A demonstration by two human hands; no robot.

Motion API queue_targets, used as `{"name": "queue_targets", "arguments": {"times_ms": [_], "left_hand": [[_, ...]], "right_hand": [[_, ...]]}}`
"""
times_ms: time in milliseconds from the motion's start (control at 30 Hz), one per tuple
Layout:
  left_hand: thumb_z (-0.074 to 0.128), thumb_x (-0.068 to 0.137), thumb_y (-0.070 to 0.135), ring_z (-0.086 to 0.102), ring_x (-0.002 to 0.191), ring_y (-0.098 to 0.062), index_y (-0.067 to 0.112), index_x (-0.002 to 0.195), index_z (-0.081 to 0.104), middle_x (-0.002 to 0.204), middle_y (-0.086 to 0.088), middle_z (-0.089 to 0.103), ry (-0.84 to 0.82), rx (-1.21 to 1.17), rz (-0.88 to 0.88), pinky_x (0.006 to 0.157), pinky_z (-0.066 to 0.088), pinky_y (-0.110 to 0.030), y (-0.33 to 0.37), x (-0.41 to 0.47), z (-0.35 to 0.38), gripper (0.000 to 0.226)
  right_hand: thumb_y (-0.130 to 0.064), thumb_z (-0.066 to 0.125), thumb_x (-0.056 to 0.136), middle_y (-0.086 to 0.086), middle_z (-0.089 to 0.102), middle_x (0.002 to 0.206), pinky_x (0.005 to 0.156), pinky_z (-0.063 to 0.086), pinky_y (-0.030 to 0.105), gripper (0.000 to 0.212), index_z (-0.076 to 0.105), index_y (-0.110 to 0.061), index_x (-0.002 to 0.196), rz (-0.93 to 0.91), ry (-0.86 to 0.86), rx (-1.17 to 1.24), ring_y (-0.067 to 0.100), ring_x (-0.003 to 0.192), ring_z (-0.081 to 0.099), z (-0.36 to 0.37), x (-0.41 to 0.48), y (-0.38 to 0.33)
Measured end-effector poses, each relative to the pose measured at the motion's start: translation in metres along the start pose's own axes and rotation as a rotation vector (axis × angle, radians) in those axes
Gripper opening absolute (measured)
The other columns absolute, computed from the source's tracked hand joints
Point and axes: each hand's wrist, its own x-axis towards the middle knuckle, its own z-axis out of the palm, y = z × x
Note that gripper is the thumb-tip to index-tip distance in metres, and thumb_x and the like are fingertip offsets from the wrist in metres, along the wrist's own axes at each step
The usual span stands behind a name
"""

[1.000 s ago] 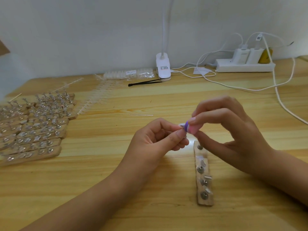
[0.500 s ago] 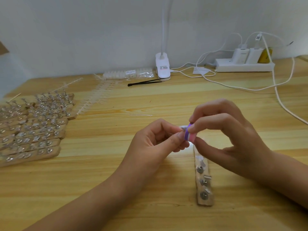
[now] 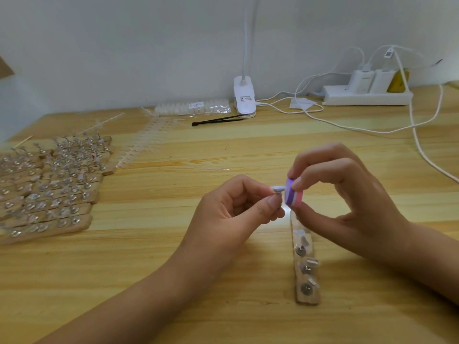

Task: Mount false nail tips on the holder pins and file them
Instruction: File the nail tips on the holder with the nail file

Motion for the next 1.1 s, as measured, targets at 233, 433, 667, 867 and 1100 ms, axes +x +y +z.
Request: {"name": "queue_targets", "arguments": {"times_ms": [233,433,667,867,1100], "left_hand": [[0.069,0.083,0.029,0.067,0.073,-0.001,0.018,0.092,0.071,0.075,0.007,0.072,0.001,0.071,0.031,0.071,0.05,-0.013,-0.0022,0.0021,0.0,0.014],[0.068,0.083,0.034,0.068,0.077,-0.002,0.028,0.093,0.071,0.078,0.009,0.072,-0.003,0.119,0.046,0.074,0.051,-0.014,-0.0041,0.0015,-0.0015,0.012],[0.069,0.087,0.032,0.069,0.08,-0.004,0.036,0.091,0.071,0.081,0.008,0.072,-0.02,0.139,0.077,0.075,0.052,-0.015,-0.0052,0.0008,-0.0013,0.006],[0.07,0.086,0.034,0.069,0.08,-0.003,0.036,0.091,0.071,0.081,0.009,0.073,-0.02,0.131,0.084,0.074,0.052,-0.014,-0.0044,0.0004,-0.0012,0.006],[0.069,0.084,0.032,0.069,0.078,-0.003,0.028,0.091,0.071,0.08,0.007,0.073,-0.012,0.096,0.064,0.074,0.051,-0.014,-0.005,0.0008,-0.0009,0.008]], "right_hand": [[-0.013,0.064,0.09,0.002,0.056,0.105,0.086,0.045,0.029,0.023,0.051,-0.018,0.107,-0.022,-0.043,-0.036,0.018,0.101,0.058,-0.0018,-0.0008,0.0003],[-0.012,0.064,0.09,0.0,0.055,0.104,0.085,0.046,0.03,0.023,0.051,-0.018,0.107,-0.044,-0.021,0.001,0.019,0.1,0.059,-0.0008,-0.001,-0.0005],[-0.012,0.064,0.089,0.001,0.056,0.104,0.086,0.044,0.029,0.023,0.051,-0.018,0.107,-0.045,-0.016,-0.038,0.017,0.1,0.058,-0.0019,-0.0004,-0.0003],[-0.012,0.064,0.089,0.0,0.055,0.104,0.086,0.045,0.031,0.023,0.051,-0.018,0.108,-0.055,-0.013,-0.034,0.016,0.102,0.058,-0.0021,-0.0005,-0.001],[-0.014,0.063,0.092,0.0,0.054,0.107,0.086,0.046,0.032,0.021,0.052,-0.018,0.109,-0.058,-0.004,-0.009,0.018,0.102,0.058,-0.0009,-0.0002,-0.001]]}}
